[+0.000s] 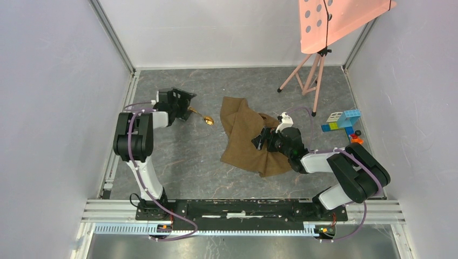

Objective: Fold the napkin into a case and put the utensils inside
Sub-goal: Move the spoon to the corner of the board.

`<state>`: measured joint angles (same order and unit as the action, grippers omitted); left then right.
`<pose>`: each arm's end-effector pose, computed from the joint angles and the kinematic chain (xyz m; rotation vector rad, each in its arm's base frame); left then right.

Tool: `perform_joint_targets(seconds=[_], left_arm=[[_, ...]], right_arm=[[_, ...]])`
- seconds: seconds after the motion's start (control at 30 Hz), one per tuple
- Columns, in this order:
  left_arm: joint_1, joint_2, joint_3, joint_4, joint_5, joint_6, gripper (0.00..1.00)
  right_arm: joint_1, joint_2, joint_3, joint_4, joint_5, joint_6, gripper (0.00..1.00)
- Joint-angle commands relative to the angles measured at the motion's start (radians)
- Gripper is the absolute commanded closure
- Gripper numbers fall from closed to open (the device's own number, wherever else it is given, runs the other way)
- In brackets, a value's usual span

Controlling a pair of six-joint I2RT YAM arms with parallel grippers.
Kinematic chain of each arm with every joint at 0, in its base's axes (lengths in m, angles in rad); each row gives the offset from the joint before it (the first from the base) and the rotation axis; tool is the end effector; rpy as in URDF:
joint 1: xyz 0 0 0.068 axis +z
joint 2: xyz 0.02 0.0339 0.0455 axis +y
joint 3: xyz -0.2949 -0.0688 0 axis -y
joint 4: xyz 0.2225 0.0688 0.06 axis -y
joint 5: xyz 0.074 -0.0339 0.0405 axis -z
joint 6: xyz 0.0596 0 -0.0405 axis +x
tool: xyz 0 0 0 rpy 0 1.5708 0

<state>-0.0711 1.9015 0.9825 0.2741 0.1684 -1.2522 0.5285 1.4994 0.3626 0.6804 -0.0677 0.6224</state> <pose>0.4028 -0.0387 0.1721 -1.2320 2.0165 -0.8812 0.2283 0.1380 0.1722 0.0548 2.1184 0.7786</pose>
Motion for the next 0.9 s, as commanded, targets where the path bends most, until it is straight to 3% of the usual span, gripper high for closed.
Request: perform_joint_targets(seconds=[0.0, 0.17, 0.33, 0.43, 0.53, 0.7, 0.87], left_arm=[[0.06, 0.083, 0.05, 0.0, -0.077, 0.042, 0.01], [0.032, -0.056, 0.029, -0.226, -0.131, 0.134, 0.0], [-0.092, -0.215, -0.115, -0.352, -0.119, 0.066, 0.0], [-0.199, -0.233, -0.173, -0.293, -0.097, 0.014, 0.0], [-0.242, -0.154, -0.172, -0.103, 0.006, -0.039, 0.0], [-0.234, -0.03, -0.048, -0.062, -0.026, -0.031, 0.0], [-0.145, 0.072, 0.053, -0.018, -0.013, -0.027, 0.0]], right_arm=[[0.006, -0.009, -0.014, -0.013, 0.012, -0.011, 0.02], [0.01, -0.01, -0.012, -0.011, 0.016, -0.01, 0.02], [0.012, -0.009, -0.01, -0.013, 0.017, -0.011, 0.02], [0.014, -0.011, -0.013, -0.012, 0.023, -0.012, 0.02], [0.015, -0.013, -0.013, -0.012, 0.023, -0.012, 0.02], [0.015, -0.021, -0.021, -0.006, 0.026, -0.013, 0.02], [0.015, -0.024, -0.024, -0.002, 0.026, -0.012, 0.02]])
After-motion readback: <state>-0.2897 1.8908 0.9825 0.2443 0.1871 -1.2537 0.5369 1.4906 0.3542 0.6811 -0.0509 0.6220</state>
